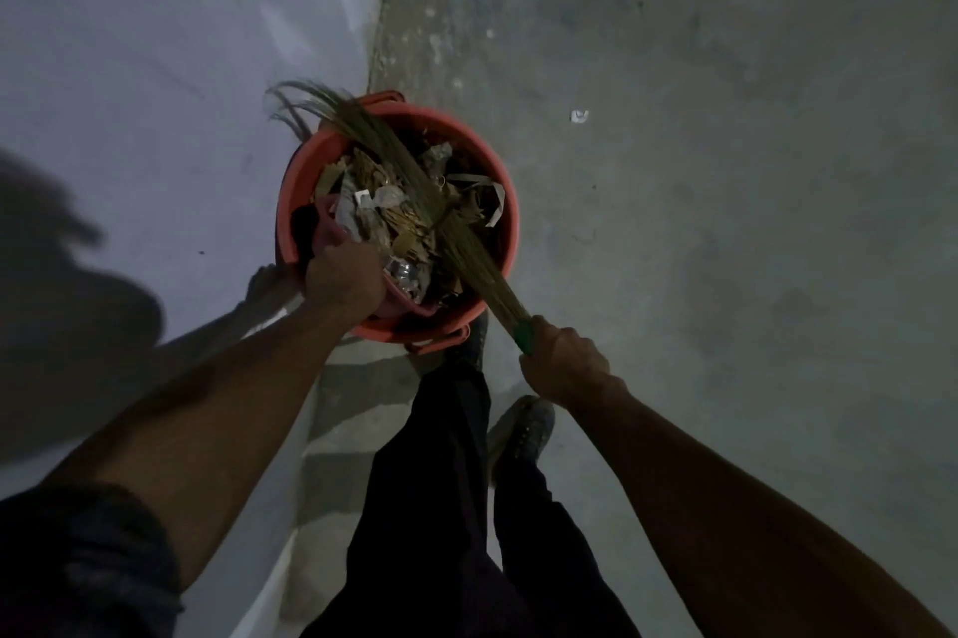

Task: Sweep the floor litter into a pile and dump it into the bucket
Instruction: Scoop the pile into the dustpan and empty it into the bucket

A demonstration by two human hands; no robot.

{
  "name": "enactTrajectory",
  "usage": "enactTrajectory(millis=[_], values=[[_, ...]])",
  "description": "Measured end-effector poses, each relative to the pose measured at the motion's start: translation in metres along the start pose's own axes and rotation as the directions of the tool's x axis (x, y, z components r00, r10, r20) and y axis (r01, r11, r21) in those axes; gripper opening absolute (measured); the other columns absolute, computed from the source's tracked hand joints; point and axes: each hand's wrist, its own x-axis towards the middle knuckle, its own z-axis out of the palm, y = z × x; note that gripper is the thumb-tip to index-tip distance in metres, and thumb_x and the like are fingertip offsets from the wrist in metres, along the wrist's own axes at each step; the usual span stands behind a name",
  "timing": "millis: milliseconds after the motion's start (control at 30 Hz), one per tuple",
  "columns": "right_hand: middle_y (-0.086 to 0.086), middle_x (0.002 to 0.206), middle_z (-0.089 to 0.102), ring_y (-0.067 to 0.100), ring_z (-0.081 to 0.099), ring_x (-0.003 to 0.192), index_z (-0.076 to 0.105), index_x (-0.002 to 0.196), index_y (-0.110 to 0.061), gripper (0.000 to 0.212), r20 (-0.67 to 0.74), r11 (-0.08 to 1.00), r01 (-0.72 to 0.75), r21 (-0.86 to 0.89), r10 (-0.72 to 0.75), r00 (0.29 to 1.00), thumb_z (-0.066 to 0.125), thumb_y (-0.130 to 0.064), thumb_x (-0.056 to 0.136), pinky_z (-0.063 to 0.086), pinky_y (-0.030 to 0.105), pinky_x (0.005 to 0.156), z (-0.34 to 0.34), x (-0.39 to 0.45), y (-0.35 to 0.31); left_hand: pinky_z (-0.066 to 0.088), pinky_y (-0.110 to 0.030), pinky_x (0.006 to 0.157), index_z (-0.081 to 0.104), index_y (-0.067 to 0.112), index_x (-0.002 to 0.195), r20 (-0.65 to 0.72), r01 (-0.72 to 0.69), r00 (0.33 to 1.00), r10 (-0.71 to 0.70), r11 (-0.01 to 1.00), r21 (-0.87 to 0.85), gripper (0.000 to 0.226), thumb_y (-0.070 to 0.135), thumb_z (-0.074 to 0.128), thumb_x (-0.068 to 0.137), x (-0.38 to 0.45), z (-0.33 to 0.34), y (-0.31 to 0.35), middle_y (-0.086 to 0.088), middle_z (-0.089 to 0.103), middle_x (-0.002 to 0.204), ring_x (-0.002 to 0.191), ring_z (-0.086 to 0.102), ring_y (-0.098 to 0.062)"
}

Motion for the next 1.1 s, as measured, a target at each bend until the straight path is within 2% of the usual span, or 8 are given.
enactTrajectory(millis=[200, 267, 400, 633, 767, 933, 1033, 1100], values=[[0.009, 0.104, 0.061, 0.027, 0.063, 0.087, 0.046, 0.127, -0.018, 0.035, 0.000, 1.000, 0.009, 0.022, -0.009, 1.000, 0.050, -0.030, 0.095, 0.058, 0.043, 0.076, -0.003, -0.008, 0.003, 0.047, -0.037, 0.067, 0.064, 0.004, 0.092, -0.163, -0.019, 0.986, 0.031, 0.997, 0.074, 0.017, 0.017, 0.054, 0.094, -0.013, -0.026, 0.026, -0.017, 0.066, 0.097, 0.095, 0.065, -0.037], [0.009, 0.102, 0.061, 0.026, 0.063, 0.085, 0.046, 0.126, -0.019, 0.034, -0.027, 0.999, 0.025, 0.030, -0.025, 0.999, 0.050, -0.031, 0.094, 0.058, 0.043, 0.075, -0.004, -0.021, 0.004, 0.048, -0.037, 0.068, 0.063, 0.002, 0.098, -0.193, -0.025, 0.980, 0.044, 0.994, 0.102, 0.020, 0.018, 0.052, 0.095, -0.022, -0.027, 0.024, -0.017, 0.066, 0.101, 0.097, 0.064, -0.037], [0.009, 0.099, 0.062, 0.028, 0.064, 0.081, 0.045, 0.125, -0.020, 0.034, -0.080, 0.994, 0.065, 0.083, -0.058, 0.995, 0.050, -0.032, 0.093, 0.058, 0.044, 0.073, -0.002, -0.062, 0.009, 0.049, -0.046, 0.088, 0.055, 0.001, 0.121, -0.209, 0.004, 0.978, 0.006, 0.999, 0.047, 0.033, 0.024, 0.049, 0.098, -0.054, -0.028, 0.010, -0.021, 0.060, 0.121, 0.112, 0.058, -0.040], [0.008, 0.098, 0.062, 0.026, 0.062, 0.080, 0.044, 0.125, -0.022, 0.034, -0.205, 0.982, 0.147, 0.115, -0.122, 0.971, 0.051, -0.031, 0.093, 0.057, 0.042, 0.071, 0.011, -0.150, 0.036, 0.049, -0.045, 0.093, 0.056, 0.005, 0.123, -0.280, -0.017, 0.960, -0.003, 0.997, -0.069, 0.038, 0.028, 0.056, 0.092, -0.146, -0.017, -0.010, -0.019, 0.055, 0.128, 0.114, 0.056, -0.039], [0.010, 0.105, 0.062, 0.024, 0.058, 0.078, 0.040, 0.135, -0.020, 0.042, -0.256, 0.977, 0.175, 0.121, -0.140, 0.956, 0.052, -0.032, 0.096, 0.047, 0.031, 0.063, 0.020, -0.199, 0.059, 0.040, -0.047, 0.102, 0.036, 0.003, 0.143, -0.334, 0.009, 0.939, -0.079, 0.978, -0.208, 0.060, 0.027, 0.059, 0.093, -0.209, -0.004, -0.007, -0.021, 0.051, 0.134, 0.123, 0.050, -0.040], [0.005, 0.094, 0.055, 0.017, 0.058, 0.060, 0.043, 0.135, -0.017, 0.038, -0.211, 0.869, 0.203, 0.451, -0.118, 0.970, 0.053, -0.025, 0.099, 0.048, 0.023, 0.044, 0.028, -0.258, 0.093, 0.025, -0.029, 0.104, 0.030, -0.003, 0.146, -0.338, -0.121, 0.940, 0.052, 0.975, -0.188, 0.072, 0.042, 0.051, 0.093, -0.329, 0.002, 0.037, -0.025, 0.040, 0.144, 0.134, 0.037, -0.038], [0.010, 0.090, 0.057, 0.019, 0.059, 0.060, 0.043, 0.140, -0.015, 0.043, -0.187, 0.750, 0.197, 0.631, -0.100, 0.977, 0.055, -0.023, 0.099, 0.050, 0.026, 0.048, 0.029, -0.284, 0.117, 0.026, -0.039, 0.111, 0.034, -0.002, 0.144, -0.333, -0.084, 0.942, 0.031, 0.986, -0.144, 0.055, 0.027, 0.049, 0.100, -0.336, 0.021, 0.039, -0.025, 0.040, 0.144, 0.134, 0.037, -0.040], [0.015, 0.091, 0.058, 0.021, 0.060, 0.060, 0.043, 0.139, -0.012, 0.045, -0.194, 0.675, 0.209, 0.708, -0.099, 0.976, 0.058, -0.024, 0.098, 0.052, 0.028, 0.049, 0.028, -0.296, 0.132, 0.035, -0.045, 0.107, 0.043, 0.002, 0.139, -0.326, -0.067, 0.945, 0.006, 0.982, -0.176, 0.050, 0.032, 0.048, 0.100, -0.323, 0.038, 0.033, -0.024, 0.048, 0.138, 0.126, 0.046, -0.041]])
